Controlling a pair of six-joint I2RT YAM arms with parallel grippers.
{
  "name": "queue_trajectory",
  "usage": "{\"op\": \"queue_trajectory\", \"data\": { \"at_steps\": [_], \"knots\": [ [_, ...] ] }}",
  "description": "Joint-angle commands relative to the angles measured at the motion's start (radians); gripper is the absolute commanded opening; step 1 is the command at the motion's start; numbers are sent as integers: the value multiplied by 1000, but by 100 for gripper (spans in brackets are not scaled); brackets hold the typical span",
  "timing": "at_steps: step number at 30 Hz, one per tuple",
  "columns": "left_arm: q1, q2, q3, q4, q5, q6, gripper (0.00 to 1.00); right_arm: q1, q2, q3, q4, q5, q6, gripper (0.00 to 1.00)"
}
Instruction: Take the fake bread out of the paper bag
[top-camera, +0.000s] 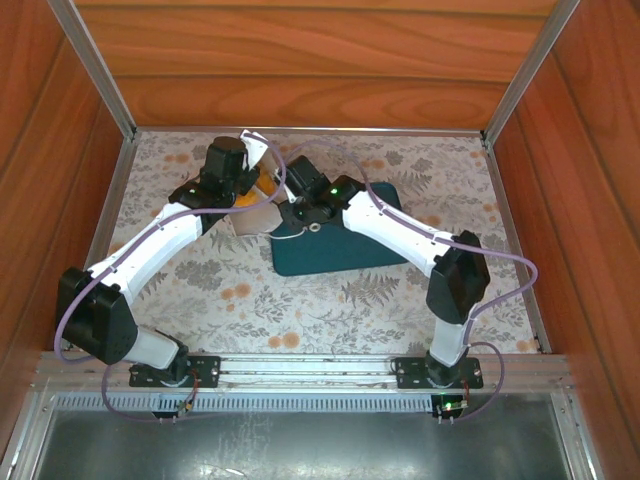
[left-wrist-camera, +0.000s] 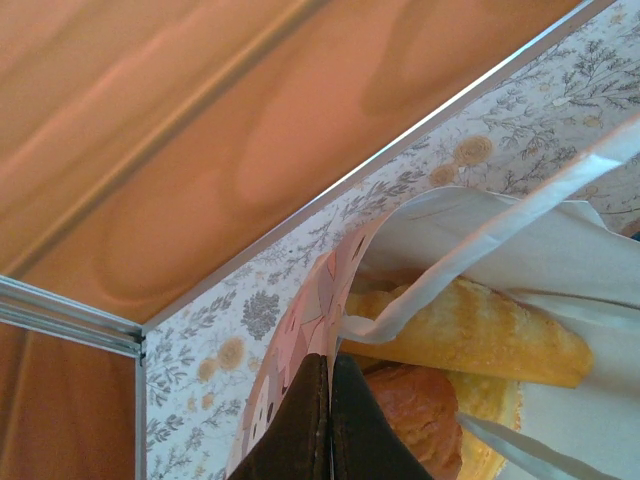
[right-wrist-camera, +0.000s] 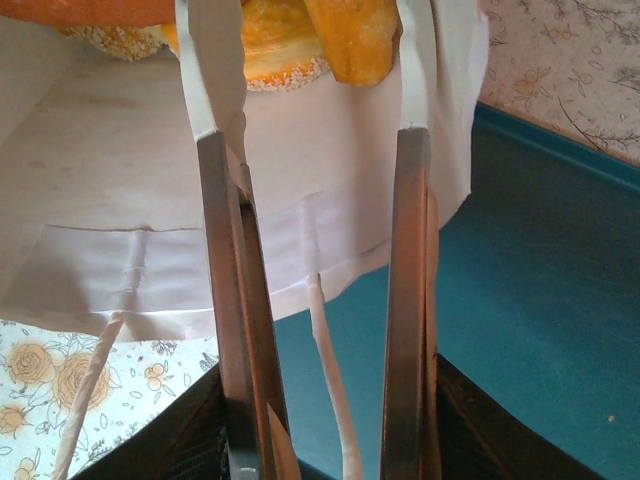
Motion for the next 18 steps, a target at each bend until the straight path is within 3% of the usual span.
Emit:
{"op": "queue_trajectory", "data": {
  "at_steps": [1, 10, 18],
  "knots": [
    [-8, -31, -6, 73, 10, -1, 0, 10, 23, 45, -14, 48, -17, 49],
    [-8, -35, -6, 79, 26, -10, 0, 10, 60, 77, -40, 102, 0, 49],
    [-7, -32, -8, 79, 33, -12, 0, 10, 103, 124, -56, 114, -1, 41]
  ]
}}
